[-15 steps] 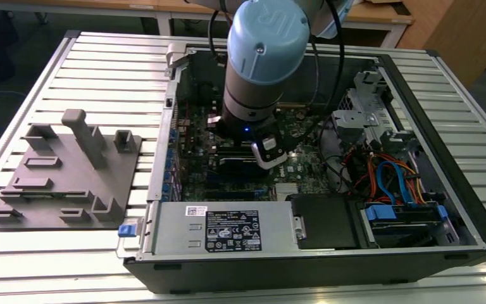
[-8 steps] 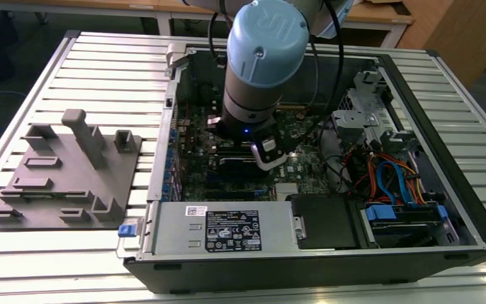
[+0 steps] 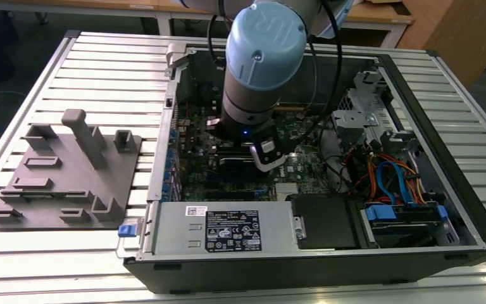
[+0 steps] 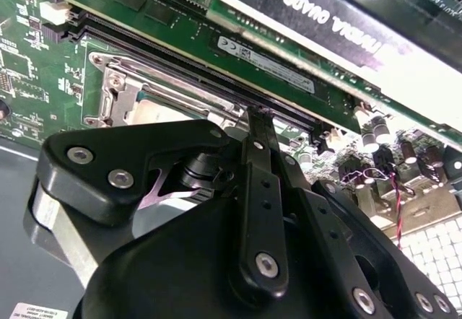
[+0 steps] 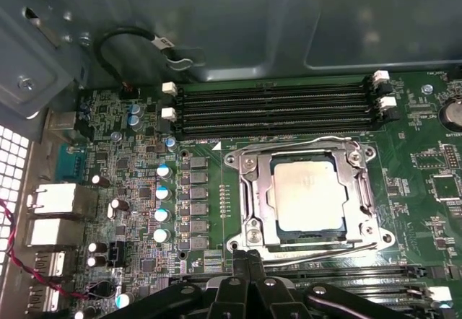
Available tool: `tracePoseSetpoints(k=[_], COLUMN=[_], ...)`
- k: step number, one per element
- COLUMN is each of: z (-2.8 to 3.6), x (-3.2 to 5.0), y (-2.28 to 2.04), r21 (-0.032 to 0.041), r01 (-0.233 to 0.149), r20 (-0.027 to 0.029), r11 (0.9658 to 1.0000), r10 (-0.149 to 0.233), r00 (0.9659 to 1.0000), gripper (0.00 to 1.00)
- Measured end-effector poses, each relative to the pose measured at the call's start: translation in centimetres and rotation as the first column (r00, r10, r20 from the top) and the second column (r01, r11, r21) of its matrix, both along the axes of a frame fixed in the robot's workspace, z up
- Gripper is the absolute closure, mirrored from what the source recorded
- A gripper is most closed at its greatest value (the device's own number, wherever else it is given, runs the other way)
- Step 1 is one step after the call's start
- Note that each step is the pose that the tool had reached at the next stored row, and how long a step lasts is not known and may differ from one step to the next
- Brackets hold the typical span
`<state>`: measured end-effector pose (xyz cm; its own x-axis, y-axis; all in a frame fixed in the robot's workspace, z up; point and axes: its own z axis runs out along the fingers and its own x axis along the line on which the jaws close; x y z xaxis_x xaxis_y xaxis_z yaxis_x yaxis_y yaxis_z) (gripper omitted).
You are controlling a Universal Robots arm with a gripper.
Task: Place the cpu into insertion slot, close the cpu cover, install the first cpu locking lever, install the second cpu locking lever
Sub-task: 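Install the second cpu locking lever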
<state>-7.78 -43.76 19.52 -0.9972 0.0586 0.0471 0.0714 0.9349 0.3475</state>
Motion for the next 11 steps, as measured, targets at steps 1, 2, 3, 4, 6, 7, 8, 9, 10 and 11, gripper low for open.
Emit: tracePoseSetpoints(k=[1,2,3,4,6,7,8,9,10,11], z=[-0.03,-0.05,-0.06,-0.07,-0.11,-0.12,-0.13,-0.14,-0.15,-0.18], x=[-0.02,-0.04,-0.06,-0.09,-0.16,-0.19,-0.23,-0.26,-0.28,-0.28], y=[0.0,0.01,0.02,0.03,0.07,0.09,0.11,0.12,0.13,0.13], r21=[0.0003,0.0006,0.001,0.0013,0.002,0.0021,0.0021,0.0021,0.0019,0.002], r01=[0.0,0.0,0.0,0.0,0.0,0.0,0.0,0.0,0.0,0.0], r20=[0.0,0.0,0.0,0.0,0.0001,0.0001,0.0001,0.0,-0.0001,-0.0001], r11=[1.0,1.0,1.0,1.0,1.0,1.0,1.0,1.0,1.0,1.0], r10=[0.0,0.0,0.0,0.0,0.0,0.0,0.0,0.0,0.0,0.0], r00=[1.0,1.0,1.0,1.0,1.0,1.0,1.0,1.0,1.0,1.0], gripper=[0.9,0.9,0.9,0.9,0.9,0.9,0.9,0.9,0.9,0.9])
